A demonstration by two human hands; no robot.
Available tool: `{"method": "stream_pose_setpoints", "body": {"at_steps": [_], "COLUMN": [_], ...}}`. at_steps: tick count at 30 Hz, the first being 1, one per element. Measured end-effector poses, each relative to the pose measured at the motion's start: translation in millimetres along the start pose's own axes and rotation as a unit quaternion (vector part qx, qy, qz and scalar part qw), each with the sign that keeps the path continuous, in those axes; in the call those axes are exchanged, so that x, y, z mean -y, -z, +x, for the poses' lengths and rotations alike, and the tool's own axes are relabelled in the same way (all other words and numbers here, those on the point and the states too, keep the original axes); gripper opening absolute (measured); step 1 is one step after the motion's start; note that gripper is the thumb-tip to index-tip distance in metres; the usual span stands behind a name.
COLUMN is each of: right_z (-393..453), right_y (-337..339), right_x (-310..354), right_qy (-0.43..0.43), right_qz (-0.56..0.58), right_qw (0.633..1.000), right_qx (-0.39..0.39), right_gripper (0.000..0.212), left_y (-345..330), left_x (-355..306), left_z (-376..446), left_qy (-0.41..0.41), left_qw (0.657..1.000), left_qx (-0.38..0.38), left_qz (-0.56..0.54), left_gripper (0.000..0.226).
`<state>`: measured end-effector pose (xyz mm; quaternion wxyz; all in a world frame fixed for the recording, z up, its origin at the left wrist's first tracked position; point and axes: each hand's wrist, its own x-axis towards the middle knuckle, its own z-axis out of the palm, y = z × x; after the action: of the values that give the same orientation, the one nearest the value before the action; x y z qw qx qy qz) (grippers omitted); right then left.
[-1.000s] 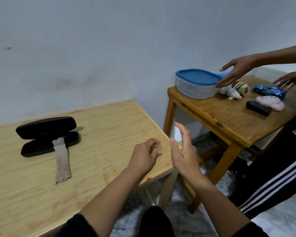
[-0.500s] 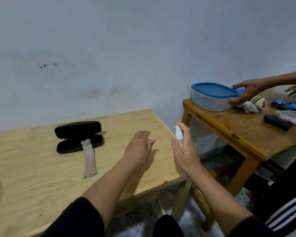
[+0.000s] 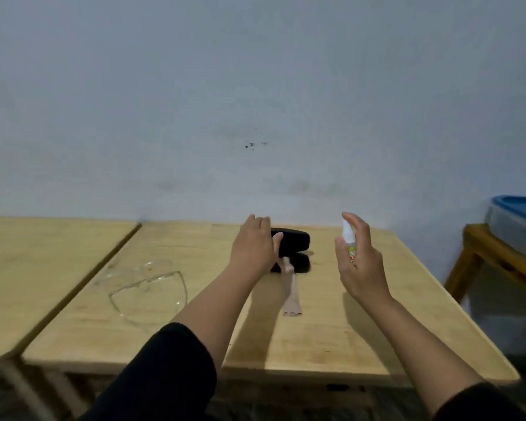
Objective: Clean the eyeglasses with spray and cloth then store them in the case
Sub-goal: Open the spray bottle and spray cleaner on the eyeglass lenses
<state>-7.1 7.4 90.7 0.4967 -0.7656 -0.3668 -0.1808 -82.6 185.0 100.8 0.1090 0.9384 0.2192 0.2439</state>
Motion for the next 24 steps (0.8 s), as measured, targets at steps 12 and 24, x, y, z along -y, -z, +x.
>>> {"method": "stream_pose_setpoints", "body": {"at_steps": [12,24], "right_z": [-15.3,-27.5], "right_y": [-116.7,-153.3], "right_x": [60.8,65.6], "right_qy": [0.055,0.053], "right_qz": [0.094,0.091], "right_qw": [0.987,0.982], "right_qx": [0.114,0.16], "right_gripper": [0.039,0.037], "left_y": [71.5,73.5], "left_x": [166.9,240.0], "left_z": [-85.3,-143.3], "left_qy": [0.145,0.228], "left_qw": [0.985,0.972], "left_qx": [-0.077,-0.042], "left_qz": [0.058,-0.046], "left_gripper": [0.036,0.034]}}
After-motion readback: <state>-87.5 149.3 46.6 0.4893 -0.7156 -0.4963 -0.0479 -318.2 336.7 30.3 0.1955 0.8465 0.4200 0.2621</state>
